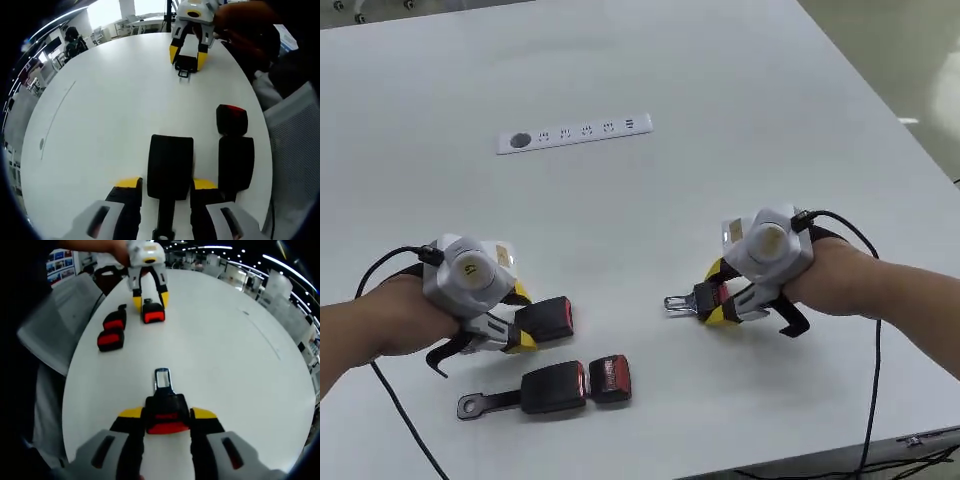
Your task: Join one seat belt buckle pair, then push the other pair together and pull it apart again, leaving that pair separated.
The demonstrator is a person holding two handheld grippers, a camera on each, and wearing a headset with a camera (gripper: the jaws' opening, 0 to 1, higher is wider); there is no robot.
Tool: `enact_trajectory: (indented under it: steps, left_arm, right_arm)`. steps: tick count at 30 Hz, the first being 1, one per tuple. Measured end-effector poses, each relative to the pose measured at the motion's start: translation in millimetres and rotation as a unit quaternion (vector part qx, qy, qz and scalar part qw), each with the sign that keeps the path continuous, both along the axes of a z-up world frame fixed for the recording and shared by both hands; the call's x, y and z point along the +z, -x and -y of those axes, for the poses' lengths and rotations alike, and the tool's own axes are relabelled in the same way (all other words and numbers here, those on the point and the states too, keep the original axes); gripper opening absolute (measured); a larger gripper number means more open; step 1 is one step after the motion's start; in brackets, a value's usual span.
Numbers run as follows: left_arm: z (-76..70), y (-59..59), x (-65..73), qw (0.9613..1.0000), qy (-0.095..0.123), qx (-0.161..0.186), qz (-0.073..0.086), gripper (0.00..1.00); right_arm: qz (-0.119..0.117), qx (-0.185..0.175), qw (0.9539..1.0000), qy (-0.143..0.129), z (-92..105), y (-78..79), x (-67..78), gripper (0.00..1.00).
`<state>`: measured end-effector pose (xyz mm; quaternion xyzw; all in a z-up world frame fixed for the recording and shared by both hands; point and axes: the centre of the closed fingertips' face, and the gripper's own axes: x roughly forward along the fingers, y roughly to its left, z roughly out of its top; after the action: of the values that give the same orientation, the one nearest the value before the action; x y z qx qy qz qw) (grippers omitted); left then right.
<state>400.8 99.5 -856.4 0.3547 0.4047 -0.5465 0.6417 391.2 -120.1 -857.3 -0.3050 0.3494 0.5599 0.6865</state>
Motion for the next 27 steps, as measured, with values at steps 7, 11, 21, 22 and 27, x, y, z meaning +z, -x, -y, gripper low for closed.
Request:
enact_trajectory:
  steps: [7,11,21,22,27]
  left_arm:
    - [0.8,0.2,-2.5,0.9999,-0.006,-0.013,-0.010,0.33]
    - [3.7,3.9,1.0,0.9998,-0.009,-0.018,-0.008,0.33]
    - [4.7,5.8,4.8,0.9998,-0.006,-0.015,-0.007,0.33]
    - [4.5,5.7,4.9,0.9999,-0.005,-0.011,-0.008,0.33]
    - [4.8,5.7,5.2,0.9998,-0.010,-0.015,-0.008,0.32]
  right_arm:
    - [-0.009,0.005,0.9999,-0.005,-0.8,-1.0,-1.0,0.35]
    - [-0.010,0.002,0.9999,-0.003,-2.1,-1.5,-2.6,0.35]
    - [-0.002,-0.012,0.9999,-0.007,-7.2,-2.0,-0.7,0.35]
    - [0.000,-0.008,0.9999,-0.007,-10.5,-1.3,-0.4,0.35]
    - [0.011,0.003,0.9998,-0.015,-32.9,-0.2,0.5,0.35]
